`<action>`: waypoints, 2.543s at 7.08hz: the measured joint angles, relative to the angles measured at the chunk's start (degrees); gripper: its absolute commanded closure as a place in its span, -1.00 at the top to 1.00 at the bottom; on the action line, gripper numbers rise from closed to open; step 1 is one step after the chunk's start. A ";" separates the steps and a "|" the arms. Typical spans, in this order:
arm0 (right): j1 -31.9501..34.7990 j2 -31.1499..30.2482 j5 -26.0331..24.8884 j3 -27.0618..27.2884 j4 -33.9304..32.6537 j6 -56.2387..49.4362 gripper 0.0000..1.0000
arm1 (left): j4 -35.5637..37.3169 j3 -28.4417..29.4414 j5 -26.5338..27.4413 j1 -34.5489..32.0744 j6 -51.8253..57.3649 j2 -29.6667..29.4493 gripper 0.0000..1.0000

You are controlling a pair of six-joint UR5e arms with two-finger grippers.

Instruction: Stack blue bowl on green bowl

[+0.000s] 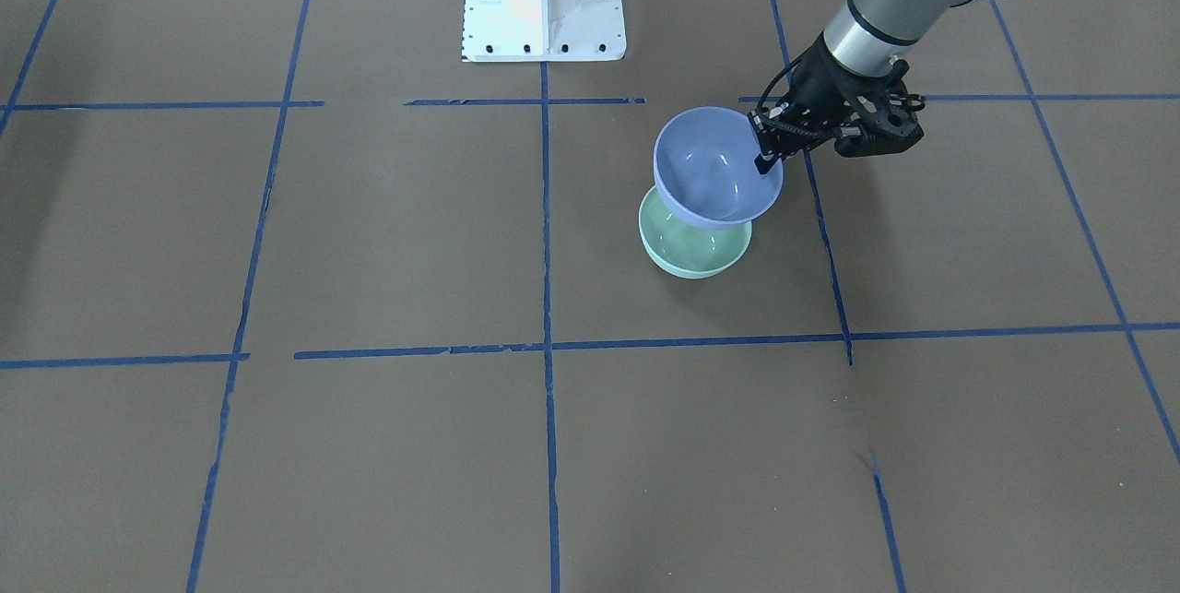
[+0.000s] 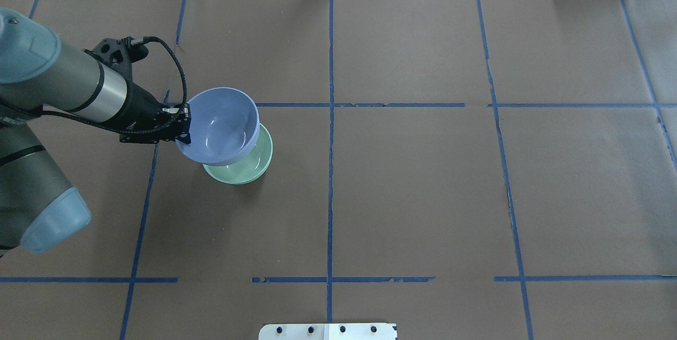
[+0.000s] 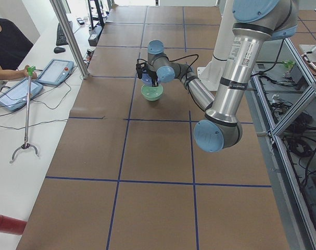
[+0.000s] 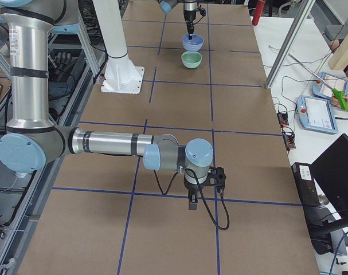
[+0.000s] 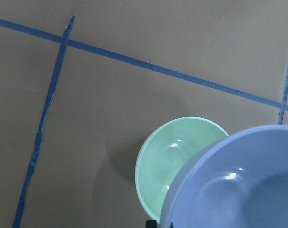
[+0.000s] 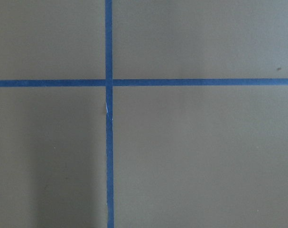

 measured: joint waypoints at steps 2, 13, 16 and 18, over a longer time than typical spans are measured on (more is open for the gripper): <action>0.00 0.00 0.03 0.00 -0.01 0.00 1.00 | -1.69 1.69 1.76 2.19 -1.07 -0.31 -1.00; 0.00 0.00 0.01 0.00 -0.01 0.00 1.00 | -6.89 3.70 2.88 2.20 1.10 0.49 1.00; 0.00 0.00 0.00 0.00 0.00 0.00 1.00 | -4.17 0.10 2.62 -4.82 15.79 1.86 1.00; 0.00 0.00 0.02 0.00 -0.04 0.00 1.00 | 1.23 -1.87 1.22 -13.12 31.99 3.62 1.00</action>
